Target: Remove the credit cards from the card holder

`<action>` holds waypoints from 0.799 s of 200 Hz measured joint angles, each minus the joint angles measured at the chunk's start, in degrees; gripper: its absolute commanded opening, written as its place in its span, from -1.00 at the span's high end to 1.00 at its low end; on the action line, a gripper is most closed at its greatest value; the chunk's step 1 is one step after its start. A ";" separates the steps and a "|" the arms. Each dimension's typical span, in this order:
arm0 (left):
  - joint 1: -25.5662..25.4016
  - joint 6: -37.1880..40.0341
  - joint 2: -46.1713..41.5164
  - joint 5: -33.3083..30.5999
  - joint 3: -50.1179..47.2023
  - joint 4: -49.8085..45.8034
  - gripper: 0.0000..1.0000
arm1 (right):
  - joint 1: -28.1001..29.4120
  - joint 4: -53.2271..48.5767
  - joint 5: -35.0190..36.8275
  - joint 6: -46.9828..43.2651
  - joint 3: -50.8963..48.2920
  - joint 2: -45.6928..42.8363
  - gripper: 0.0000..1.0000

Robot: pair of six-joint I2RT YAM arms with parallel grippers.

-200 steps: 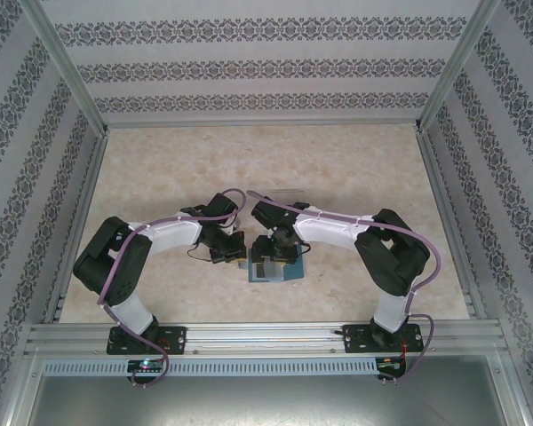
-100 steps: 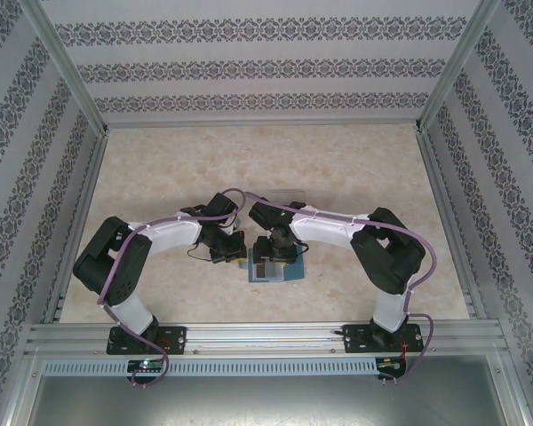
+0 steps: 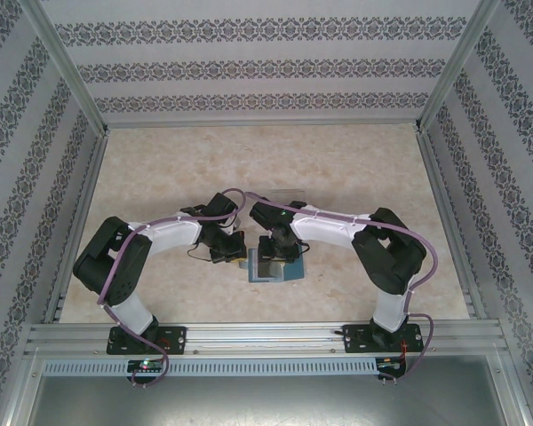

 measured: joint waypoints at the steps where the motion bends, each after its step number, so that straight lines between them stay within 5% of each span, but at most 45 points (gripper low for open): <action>1: 0.00 0.00 0.00 0.00 0.02 0.00 1.00 | 0.00 0.00 0.04 -0.02 -0.02 -0.04 0.07; 70: 0.00 0.15 -0.85 0.00 2.40 -1.25 0.99 | -0.02 -1.81 2.29 -0.02 -1.42 -4.68 0.09; 160: -2.34 0.11 -1.42 0.04 7.43 -3.48 0.99 | -1.64 -4.61 4.92 -1.51 -4.57 -8.39 0.43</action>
